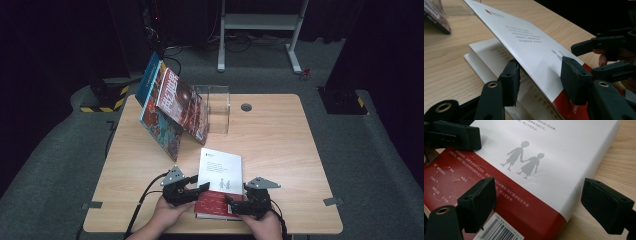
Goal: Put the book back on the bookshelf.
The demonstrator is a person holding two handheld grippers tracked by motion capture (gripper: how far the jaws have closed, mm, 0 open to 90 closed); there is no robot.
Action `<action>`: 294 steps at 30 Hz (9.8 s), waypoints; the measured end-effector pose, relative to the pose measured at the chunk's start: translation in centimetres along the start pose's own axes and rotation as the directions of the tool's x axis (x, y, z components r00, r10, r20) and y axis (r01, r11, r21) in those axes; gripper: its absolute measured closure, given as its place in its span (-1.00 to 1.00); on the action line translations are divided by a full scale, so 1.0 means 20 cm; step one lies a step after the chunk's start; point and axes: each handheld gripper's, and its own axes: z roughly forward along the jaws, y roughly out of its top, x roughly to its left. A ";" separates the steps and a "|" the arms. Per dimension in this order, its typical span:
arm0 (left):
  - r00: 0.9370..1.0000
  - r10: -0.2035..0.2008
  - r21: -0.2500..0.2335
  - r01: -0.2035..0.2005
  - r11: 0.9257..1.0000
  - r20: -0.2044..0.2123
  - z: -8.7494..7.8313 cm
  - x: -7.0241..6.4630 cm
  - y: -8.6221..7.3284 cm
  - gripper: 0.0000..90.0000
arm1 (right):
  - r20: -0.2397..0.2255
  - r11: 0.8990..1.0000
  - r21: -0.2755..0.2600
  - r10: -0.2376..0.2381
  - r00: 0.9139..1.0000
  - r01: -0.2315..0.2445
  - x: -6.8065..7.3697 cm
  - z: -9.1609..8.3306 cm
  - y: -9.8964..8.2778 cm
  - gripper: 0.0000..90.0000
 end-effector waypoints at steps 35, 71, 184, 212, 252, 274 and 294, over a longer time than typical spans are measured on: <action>1.000 -0.020 0.028 0.019 0.999 0.021 -0.04 0.04 0.01 0.14 | -0.058 0.998 0.002 0.064 0.996 -0.064 -0.05 0.03 -0.02 -0.82; 0.968 -0.249 0.296 0.246 0.923 -0.028 0.06 0.15 -0.02 -0.65 | -0.088 0.981 0.053 0.191 0.978 -0.187 -0.09 0.13 -0.01 -0.83; 0.992 0.126 -0.001 -0.126 0.992 0.004 -0.05 -0.02 -0.03 -0.02 | -0.172 0.985 -0.021 0.167 0.971 -0.173 -0.10 0.03 0.00 -0.65; 0.990 0.127 -0.046 -0.130 0.990 -0.069 -0.07 -0.05 0.01 0.01 | 0.014 0.966 -0.246 -0.076 0.997 0.077 0.03 -0.09 0.02 -0.39; 0.962 0.209 -0.001 -0.212 0.977 -0.175 -0.05 -0.06 -0.01 0.02 | 0.133 0.874 -0.398 -0.246 0.960 0.279 0.08 -0.15 -0.02 -0.01; 0.970 0.168 0.028 -0.166 0.986 -0.177 -0.05 -0.02 -0.02 -0.19 | 0.050 0.910 -0.349 -0.220 0.974 0.224 0.06 -0.06 0.01 -0.33; 0.968 0.158 0.052 -0.151 0.987 -0.193 -0.04 0.00 -0.03 -0.18 | 0.037 0.891 -0.341 -0.305 0.952 0.299 0.09 -0.07 0.00 0.12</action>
